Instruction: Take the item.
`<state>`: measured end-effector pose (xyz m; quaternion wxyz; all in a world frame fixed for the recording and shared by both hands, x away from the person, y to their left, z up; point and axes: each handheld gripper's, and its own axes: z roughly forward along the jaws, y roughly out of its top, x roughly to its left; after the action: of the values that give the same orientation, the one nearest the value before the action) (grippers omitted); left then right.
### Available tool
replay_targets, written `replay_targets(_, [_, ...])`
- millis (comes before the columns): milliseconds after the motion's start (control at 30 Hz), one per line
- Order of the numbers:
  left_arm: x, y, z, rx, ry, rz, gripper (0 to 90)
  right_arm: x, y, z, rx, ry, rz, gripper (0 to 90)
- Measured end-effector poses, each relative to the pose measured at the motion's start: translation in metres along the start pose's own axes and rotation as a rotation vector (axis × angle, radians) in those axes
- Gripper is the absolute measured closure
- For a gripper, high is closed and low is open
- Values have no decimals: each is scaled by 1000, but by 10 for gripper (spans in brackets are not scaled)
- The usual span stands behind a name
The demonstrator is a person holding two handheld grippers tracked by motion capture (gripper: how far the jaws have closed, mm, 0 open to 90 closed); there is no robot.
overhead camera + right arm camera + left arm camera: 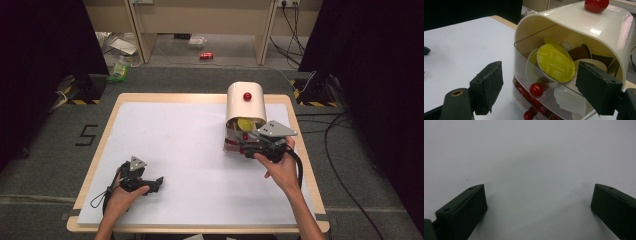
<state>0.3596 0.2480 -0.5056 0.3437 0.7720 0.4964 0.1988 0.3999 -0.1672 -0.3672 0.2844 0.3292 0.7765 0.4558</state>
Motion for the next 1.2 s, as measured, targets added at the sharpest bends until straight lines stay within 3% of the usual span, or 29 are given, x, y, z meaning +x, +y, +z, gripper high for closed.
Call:
replay_targets(367, [0,0,0,0,0,0,0,0,-6,14,21,0,-26,211])
replay_targets(600, [0,0,0,0,0,1,0,-3,-6,11,28,28,-9,197])
replay_targets(900, [0,0,0,0,0,0,0,3,-6,8,44,27,-40,167])
replay_targets(1200, [0,0,0,0,0,0,0,9,-11,-5,52,78,-37,166])
